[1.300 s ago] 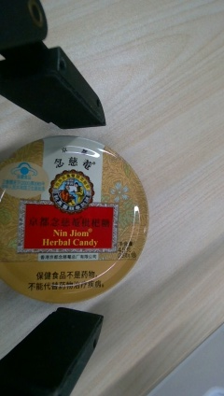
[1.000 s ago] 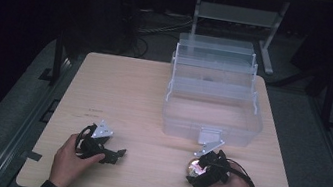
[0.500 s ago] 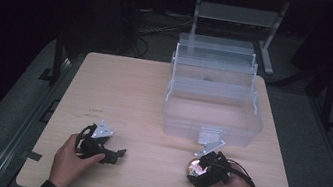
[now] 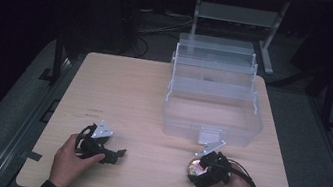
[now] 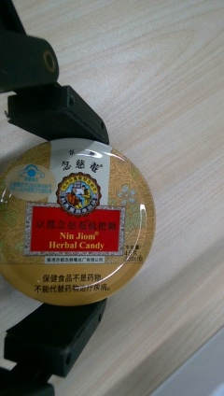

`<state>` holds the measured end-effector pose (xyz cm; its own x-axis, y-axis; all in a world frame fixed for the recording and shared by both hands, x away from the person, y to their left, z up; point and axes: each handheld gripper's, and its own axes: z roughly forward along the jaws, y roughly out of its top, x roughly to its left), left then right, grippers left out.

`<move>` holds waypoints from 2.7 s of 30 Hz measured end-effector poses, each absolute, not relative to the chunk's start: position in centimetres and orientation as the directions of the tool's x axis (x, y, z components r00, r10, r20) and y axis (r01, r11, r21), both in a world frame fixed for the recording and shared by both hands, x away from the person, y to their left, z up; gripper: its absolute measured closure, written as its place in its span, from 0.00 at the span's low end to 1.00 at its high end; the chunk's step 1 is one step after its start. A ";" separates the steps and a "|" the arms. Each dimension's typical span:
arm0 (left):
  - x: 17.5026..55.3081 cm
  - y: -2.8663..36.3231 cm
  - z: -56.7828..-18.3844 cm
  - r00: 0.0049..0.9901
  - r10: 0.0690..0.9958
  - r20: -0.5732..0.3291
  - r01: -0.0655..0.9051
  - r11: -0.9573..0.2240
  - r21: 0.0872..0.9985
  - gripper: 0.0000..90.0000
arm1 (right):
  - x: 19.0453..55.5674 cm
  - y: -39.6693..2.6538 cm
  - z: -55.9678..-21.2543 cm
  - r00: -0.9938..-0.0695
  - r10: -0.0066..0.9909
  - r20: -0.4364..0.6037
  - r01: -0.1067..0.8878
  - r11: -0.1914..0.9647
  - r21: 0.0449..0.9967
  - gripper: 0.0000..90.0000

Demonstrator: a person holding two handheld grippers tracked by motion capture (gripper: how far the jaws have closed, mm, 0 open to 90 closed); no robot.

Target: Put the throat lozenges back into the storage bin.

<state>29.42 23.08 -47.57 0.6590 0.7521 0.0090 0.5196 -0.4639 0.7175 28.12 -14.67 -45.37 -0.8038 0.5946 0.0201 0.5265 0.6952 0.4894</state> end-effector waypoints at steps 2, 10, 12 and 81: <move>29.4 23.1 -47.6 0.659 0.752 0.009 0.520 -0.464 0.718 0.12 | 28.1 -14.7 -45.3 -0.804 0.595 0.019 0.526 0.695 0.490 0.22; 29.4 23.1 -47.6 0.658 0.753 0.008 0.520 -0.462 0.718 0.12 | 27.9 -15.3 -44.8 -0.793 0.608 0.022 0.538 0.683 0.494 0.22; 29.4 23.1 -47.6 0.658 0.753 0.008 0.520 -0.462 0.719 0.12 | 27.9 -15.5 -44.7 -0.790 0.613 0.018 0.539 0.681 0.495 0.22; 29.4 23.0 -47.6 0.657 0.754 0.006 0.520 -0.458 0.720 0.12 | 28.4 -23.3 -43.3 -0.661 0.751 0.000 0.651 0.573 0.498 0.22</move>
<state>29.41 23.04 -47.60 0.6566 0.7542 0.0056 0.5204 -0.4584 0.7204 28.45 -23.29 -43.27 -0.6606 0.7508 -0.0004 0.6510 0.5730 0.4978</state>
